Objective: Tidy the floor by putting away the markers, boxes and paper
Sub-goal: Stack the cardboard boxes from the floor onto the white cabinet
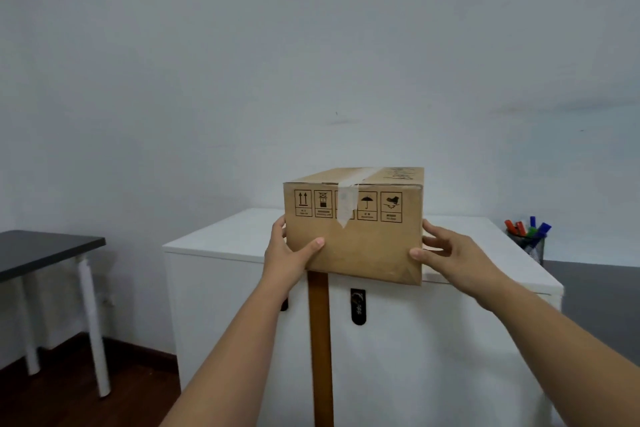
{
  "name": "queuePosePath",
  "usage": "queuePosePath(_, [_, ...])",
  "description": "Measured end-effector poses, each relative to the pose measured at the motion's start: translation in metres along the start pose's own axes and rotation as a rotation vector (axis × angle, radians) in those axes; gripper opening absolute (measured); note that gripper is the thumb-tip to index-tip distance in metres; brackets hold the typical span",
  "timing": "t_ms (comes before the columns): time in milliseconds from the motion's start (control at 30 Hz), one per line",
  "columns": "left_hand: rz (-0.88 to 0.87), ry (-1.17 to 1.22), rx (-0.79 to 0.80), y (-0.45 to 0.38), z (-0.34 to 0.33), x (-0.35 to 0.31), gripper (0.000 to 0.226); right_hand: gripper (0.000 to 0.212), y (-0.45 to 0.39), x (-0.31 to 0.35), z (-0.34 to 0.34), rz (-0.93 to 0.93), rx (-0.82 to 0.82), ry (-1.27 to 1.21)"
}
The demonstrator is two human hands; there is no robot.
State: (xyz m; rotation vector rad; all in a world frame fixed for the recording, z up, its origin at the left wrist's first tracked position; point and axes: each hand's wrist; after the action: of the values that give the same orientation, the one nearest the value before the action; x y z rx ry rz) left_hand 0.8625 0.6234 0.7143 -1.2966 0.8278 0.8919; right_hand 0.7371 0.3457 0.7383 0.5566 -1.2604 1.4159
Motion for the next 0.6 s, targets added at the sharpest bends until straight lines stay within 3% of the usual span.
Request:
queuePosePath(400, [-0.036, -0.105, -0.102, -0.089, 0.155, 0.065, 0.067, 0.074, -0.108, 0.017, -0.178, 0.072, 0.082, 0.099])
queuePosePath(600, [-0.005, -0.297, -0.242, -0.127, 0.193, 0.09, 0.063, 0.075, -0.151, 0.019, -0.239, 0.051, 0.08, 0.177])
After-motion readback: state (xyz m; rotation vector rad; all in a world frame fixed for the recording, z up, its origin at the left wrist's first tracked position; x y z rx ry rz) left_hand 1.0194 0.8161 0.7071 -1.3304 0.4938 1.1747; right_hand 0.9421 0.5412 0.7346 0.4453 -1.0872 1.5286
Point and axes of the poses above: each hand's wrist, its own y-axis away from the middle knuckle, its own z-axis out of the back of the hand, x = y × z, and after that the axes turned 3 degrees about -y, right-handed
